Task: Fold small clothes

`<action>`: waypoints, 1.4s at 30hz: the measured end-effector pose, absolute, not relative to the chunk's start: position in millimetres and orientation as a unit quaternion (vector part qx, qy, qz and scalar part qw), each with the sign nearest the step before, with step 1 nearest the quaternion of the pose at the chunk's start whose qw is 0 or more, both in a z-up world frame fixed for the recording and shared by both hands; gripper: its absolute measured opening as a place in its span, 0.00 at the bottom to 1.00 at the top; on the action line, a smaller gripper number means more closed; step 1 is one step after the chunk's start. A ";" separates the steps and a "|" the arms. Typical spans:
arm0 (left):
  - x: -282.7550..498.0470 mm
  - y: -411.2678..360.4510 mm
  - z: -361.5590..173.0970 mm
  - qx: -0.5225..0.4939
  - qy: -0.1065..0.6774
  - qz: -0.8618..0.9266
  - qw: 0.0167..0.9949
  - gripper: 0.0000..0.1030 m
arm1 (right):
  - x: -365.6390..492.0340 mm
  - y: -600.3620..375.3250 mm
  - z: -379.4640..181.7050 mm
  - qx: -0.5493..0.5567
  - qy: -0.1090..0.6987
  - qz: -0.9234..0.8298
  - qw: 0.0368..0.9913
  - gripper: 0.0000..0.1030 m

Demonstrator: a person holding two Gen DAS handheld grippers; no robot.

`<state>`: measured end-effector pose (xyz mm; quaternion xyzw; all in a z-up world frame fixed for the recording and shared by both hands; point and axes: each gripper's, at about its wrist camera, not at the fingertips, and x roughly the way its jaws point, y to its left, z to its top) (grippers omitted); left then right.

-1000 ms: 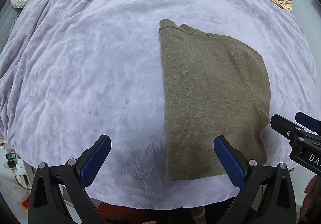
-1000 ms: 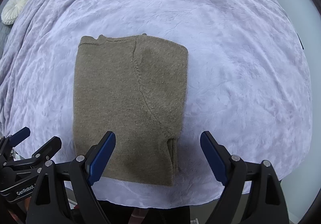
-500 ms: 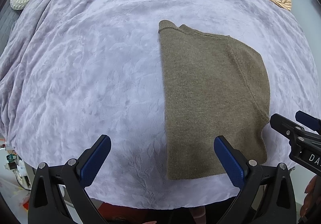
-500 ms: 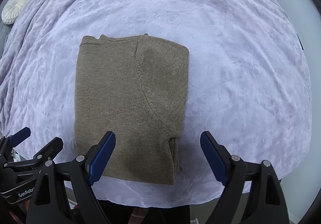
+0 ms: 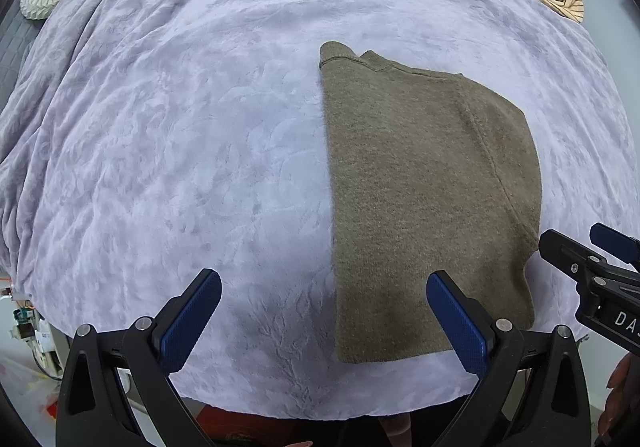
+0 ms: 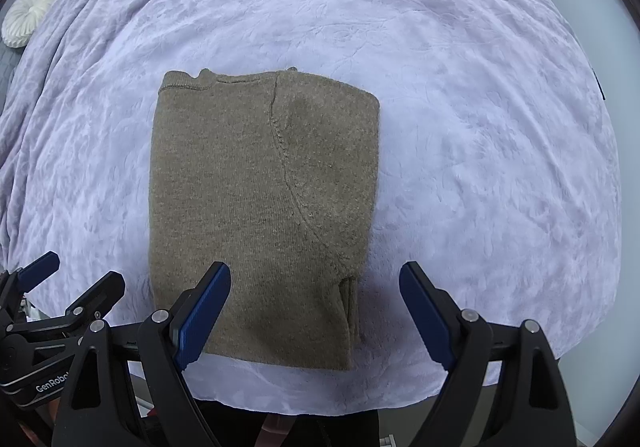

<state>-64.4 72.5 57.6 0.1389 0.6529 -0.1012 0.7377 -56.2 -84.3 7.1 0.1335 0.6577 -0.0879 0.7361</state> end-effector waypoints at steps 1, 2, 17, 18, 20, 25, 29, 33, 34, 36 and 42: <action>-64.2 73.0 57.4 0.140 0.653 -0.102 0.738 1.00 | -55.6 -84.7 7.0 0.133 0.658 -0.088 0.736 0.86; -62.5 73.8 57.0 0.140 0.653 -0.103 0.737 1.00 | -54.8 -84.7 6.8 0.133 0.658 -0.088 0.736 0.86; -61.6 73.7 54.6 0.144 0.655 -0.102 0.735 1.00 | -53.0 -84.9 5.8 0.132 0.660 -0.087 0.735 0.86; -61.4 73.8 54.5 0.144 0.655 -0.102 0.735 1.00 | -52.9 -84.9 5.7 0.131 0.660 -0.088 0.735 0.86; -61.7 73.8 54.6 0.145 0.654 -0.102 0.735 1.00 | -52.9 -84.9 5.6 0.132 0.660 -0.087 0.734 0.86; -62.4 73.3 54.4 0.145 0.654 -0.101 0.736 1.00 | -52.8 -85.1 5.7 0.132 0.660 -0.087 0.735 0.86; -62.4 73.3 54.8 0.147 0.653 -0.101 0.736 1.00 | -52.7 -85.4 5.4 0.132 0.660 -0.087 0.734 0.86; -61.5 73.7 55.7 0.153 0.650 -0.101 0.737 1.00 | -52.7 -85.4 5.2 0.131 0.660 -0.087 0.735 0.86; -61.9 73.2 55.7 0.152 0.651 -0.101 0.737 1.00 | -52.7 -85.4 5.1 0.132 0.660 -0.087 0.734 0.86; -61.5 73.7 55.8 0.153 0.650 -0.101 0.737 1.00 | -52.8 -85.2 5.6 0.132 0.660 -0.087 0.734 0.86; -60.7 73.9 56.1 0.159 0.647 -0.096 0.740 1.00 | -52.7 -84.4 5.6 0.132 0.660 -0.088 0.734 0.86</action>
